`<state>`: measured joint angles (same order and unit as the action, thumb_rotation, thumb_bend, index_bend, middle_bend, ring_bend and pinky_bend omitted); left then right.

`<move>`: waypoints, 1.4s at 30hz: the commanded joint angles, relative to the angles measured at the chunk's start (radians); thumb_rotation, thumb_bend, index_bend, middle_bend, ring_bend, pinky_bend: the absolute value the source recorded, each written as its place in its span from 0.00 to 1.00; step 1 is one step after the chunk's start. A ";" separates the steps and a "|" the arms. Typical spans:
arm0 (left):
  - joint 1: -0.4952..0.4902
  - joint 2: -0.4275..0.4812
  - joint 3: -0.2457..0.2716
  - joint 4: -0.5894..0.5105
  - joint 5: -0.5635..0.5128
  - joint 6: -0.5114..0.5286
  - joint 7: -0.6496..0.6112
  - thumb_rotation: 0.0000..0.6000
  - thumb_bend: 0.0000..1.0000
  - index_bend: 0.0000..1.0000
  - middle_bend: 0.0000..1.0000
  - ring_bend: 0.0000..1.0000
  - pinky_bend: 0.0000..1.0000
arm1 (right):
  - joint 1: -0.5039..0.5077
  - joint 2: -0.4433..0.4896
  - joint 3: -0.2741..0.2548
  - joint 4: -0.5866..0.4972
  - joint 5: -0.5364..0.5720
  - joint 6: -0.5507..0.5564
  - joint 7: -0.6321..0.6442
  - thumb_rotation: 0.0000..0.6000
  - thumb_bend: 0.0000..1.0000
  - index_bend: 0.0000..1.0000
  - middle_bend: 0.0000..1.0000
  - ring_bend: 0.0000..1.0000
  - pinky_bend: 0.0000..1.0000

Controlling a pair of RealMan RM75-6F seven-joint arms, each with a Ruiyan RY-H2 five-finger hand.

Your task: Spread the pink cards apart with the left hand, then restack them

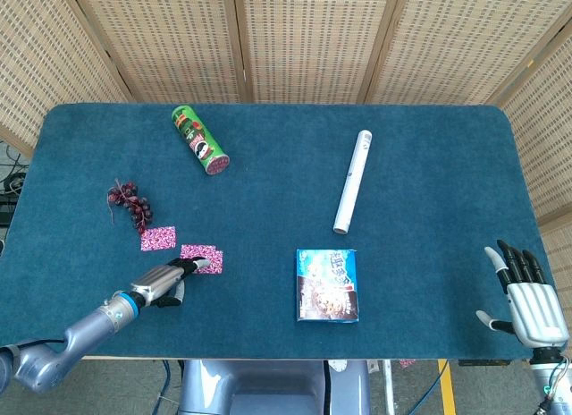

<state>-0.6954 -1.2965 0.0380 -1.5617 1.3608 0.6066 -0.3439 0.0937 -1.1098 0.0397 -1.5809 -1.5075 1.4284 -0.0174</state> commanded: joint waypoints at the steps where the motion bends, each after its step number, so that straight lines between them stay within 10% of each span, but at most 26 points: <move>1: -0.010 -0.015 -0.007 0.019 -0.023 -0.018 0.010 1.00 1.00 0.00 0.00 0.00 0.00 | 0.001 0.001 0.000 -0.001 0.000 -0.002 0.000 1.00 0.00 0.00 0.00 0.00 0.00; 20: -0.092 -0.083 -0.073 0.158 -0.207 -0.088 0.139 1.00 1.00 0.00 0.00 0.00 0.00 | 0.002 0.003 0.000 -0.005 0.005 -0.007 0.000 1.00 0.00 0.00 0.00 0.00 0.00; 31: -0.037 -0.012 -0.127 0.072 -0.225 0.061 0.131 1.00 1.00 0.00 0.00 0.00 0.00 | 0.003 0.006 0.000 -0.007 0.008 -0.010 0.007 1.00 0.00 0.00 0.00 0.00 0.00; 36: 0.038 0.027 -0.121 0.055 -0.138 0.188 0.081 1.00 0.29 0.00 0.00 0.00 0.00 | 0.003 0.006 -0.001 -0.007 0.006 -0.009 0.008 1.00 0.00 0.00 0.00 0.00 0.00; 42: 0.110 0.040 -0.084 0.079 -0.082 0.274 0.054 1.00 0.10 0.00 0.00 0.00 0.00 | 0.002 0.006 -0.002 -0.009 0.005 -0.008 0.004 1.00 0.00 0.00 0.00 0.00 0.00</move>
<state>-0.6043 -1.2642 -0.0596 -1.4909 1.2631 0.8636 -0.2732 0.0961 -1.1036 0.0378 -1.5898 -1.5031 1.4204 -0.0137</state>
